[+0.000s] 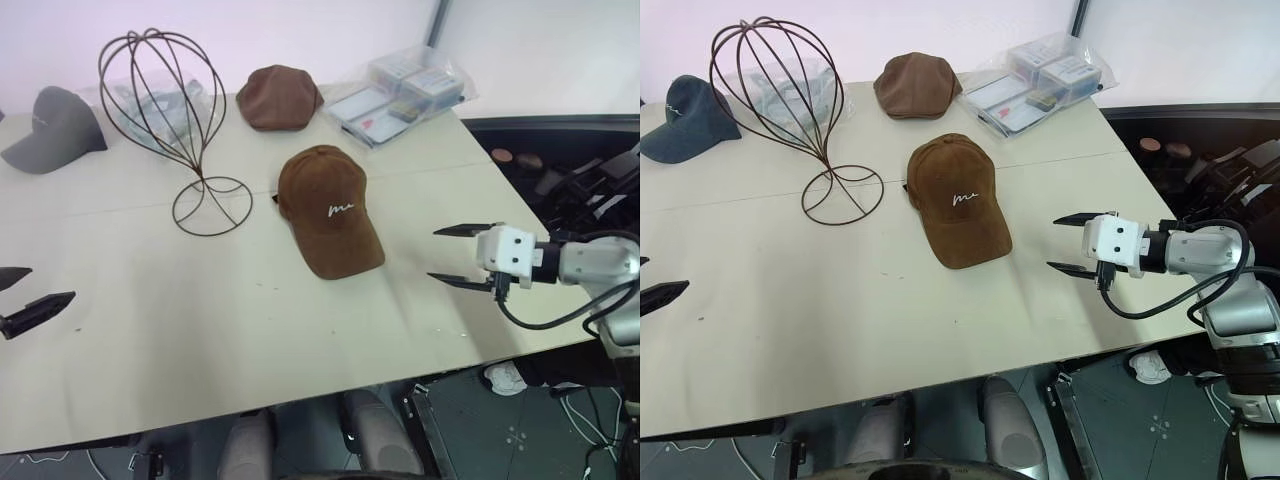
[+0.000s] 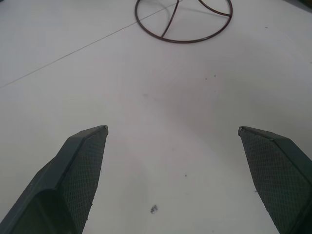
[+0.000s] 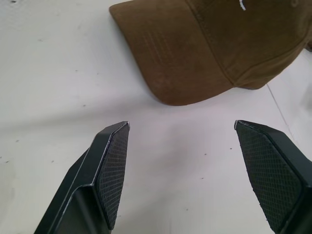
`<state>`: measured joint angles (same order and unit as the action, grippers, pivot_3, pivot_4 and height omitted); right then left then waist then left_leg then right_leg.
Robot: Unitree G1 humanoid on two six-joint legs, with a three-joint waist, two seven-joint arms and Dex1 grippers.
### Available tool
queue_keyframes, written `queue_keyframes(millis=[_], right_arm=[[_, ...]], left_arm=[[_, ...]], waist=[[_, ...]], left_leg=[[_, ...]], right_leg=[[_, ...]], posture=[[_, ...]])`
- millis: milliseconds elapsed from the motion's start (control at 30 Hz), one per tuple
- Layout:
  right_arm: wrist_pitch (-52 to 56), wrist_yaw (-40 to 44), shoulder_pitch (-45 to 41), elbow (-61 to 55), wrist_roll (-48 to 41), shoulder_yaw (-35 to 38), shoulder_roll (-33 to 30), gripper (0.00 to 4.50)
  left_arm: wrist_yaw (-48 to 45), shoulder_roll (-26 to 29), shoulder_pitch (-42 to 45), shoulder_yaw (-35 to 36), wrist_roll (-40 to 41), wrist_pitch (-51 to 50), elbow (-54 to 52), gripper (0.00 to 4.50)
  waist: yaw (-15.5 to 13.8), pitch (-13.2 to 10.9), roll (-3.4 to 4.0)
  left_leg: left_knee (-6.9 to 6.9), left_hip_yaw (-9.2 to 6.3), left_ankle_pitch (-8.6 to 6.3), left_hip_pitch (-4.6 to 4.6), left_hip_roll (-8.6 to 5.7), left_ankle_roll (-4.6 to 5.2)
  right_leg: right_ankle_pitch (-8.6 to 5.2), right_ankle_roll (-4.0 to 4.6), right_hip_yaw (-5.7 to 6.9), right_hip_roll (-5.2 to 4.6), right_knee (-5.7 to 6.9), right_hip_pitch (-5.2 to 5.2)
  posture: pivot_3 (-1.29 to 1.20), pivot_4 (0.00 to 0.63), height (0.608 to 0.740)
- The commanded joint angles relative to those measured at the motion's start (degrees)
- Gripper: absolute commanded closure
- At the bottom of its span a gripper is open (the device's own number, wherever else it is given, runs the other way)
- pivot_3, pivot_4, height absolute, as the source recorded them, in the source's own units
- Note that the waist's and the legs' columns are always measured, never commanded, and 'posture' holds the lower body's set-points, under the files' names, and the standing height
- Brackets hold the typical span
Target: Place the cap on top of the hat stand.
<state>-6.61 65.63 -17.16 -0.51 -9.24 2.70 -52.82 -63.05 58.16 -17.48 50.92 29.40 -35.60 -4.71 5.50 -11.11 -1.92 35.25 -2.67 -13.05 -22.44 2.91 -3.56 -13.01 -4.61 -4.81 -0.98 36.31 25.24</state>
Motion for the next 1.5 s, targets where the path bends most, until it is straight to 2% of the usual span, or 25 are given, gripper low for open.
queue_keyframes(millis=[33,133,167,300,400,467,700,900,1200,1367,1500], right_arm=[[-0.50,-0.40,-1.19,-0.93,-0.46,0.21,0.17,0.98],[-1.74,-1.15,-1.14,-0.53,0.28,-0.11,0.54,0.98],[-5.42,-2.49,-1.34,0.57,2.11,-0.25,0.87,0.98],[-31.77,-10.69,-2.70,11.05,15.56,-2.86,0.12,0.98],[-42.35,-15.79,-3.23,18.51,19.53,-4.48,1.51,0.98],[-45.78,-19.26,-3.98,21.62,21.39,-5.35,2.94,0.98],[-47.67,-26.07,-6.13,22.66,24.07,-7.89,8.21,0.98],[-49.98,-31.21,-10.11,26.81,28.49,-11.20,11.66,0.98],[-54.10,-35.93,-11.75,33.17,32.06,-14.86,11.84,0.98],[-59.57,-43.66,-12.93,38.31,40.46,-16.12,10.72,0.98],[-61.34,-57.00,-15.29,42.10,53.08,-18.35,10.25,0.98]], left_arm=[[0.09,0.57,0.36,1.80,0.22,0.43,-0.53,0.00],[0.15,0.49,0.46,1.71,0.09,0.60,-0.40,0.00],[0.20,0.39,0.43,1.63,0.01,0.73,-0.46,0.00],[0.62,0.35,0.85,1.16,0.01,0.63,-0.77,0.00],[0.98,0.39,1.29,0.43,-0.10,0.78,-0.79,0.00],[1.25,0.47,1.52,0.10,-0.03,0.65,-1.05,0.00],[1.25,0.28,0.75,1.18,0.33,-0.84,-2.71,0.00],[-0.65,-0.79,-2.62,1.82,5.09,-7.17,-10.88,0.00],[1.10,-1.42,-3.25,3.05,7.25,-11.06,-15.39,0.00],[2.39,-1.23,-1.85,2.83,7.84,-11.55,-16.17,0.00],[3.22,-0.99,-0.72,1.72,7.78,-11.25,-15.58,0.00]], waist=[[-0.01,0.00,0.00],[0.02,0.00,0.00],[0.03,0.00,0.00],[0.05,0.00,-0.01],[0.00,0.01,-0.02],[0.03,0.02,-0.03],[0.36,0.02,-0.03],[0.23,0.02,-0.03],[0.16,0.03,-0.05],[0.30,0.03,-0.06],[0.57,0.05,-0.08]], left_leg=[[0.00,0.00,0.00,0.00,0.00,0.00],[0.00,0.00,0.00,0.00,0.00,0.00],[0.00,0.00,0.00,0.00,0.00,0.00],[0.02,0.02,0.00,0.01,0.00,0.00],[0.02,0.02,0.00,0.02,0.00,0.00],[0.01,0.02,0.00,0.02,0.00,0.00],[0.02,0.03,0.01,0.10,0.00,0.01],[0.09,0.02,0.01,0.14,0.00,0.01],[0.19,0.01,0.01,0.15,-0.01,0.01],[0.25,0.01,0.01,0.17,-0.01,0.01],[0.44,0.00,0.01,0.18,-0.01,0.01]], right_leg=[[0.00,0.00,0.00,0.00,0.00,0.00],[0.00,0.00,0.00,0.00,0.00,0.00],[0.00,0.00,0.00,0.00,0.00,0.00],[0.00,0.00,0.00,0.00,0.00,0.00],[0.00,0.00,0.00,0.00,0.00,-0.02],[0.01,0.00,0.00,0.00,0.00,-0.04],[0.02,0.01,-0.07,0.05,0.17,-0.05],[0.02,0.02,-0.09,0.04,0.25,-0.08],[0.02,0.02,-0.12,0.06,0.25,-0.17],[0.02,0.02,-0.15,0.07,0.25,-0.20],[0.03,0.04,-0.21,0.10,0.25,-0.26]], posture=[[0.00,0.150,0.740],[0.00,0.150,0.740],[0.00,0.150,0.740],[0.00,0.150,0.740],[0.00,0.150,0.740],[0.00,0.150,0.740],[0.00,0.150,0.740],[0.00,0.150,0.740],[0.00,0.150,0.740],[0.00,0.150,0.740],[0.00,0.150,0.740]])
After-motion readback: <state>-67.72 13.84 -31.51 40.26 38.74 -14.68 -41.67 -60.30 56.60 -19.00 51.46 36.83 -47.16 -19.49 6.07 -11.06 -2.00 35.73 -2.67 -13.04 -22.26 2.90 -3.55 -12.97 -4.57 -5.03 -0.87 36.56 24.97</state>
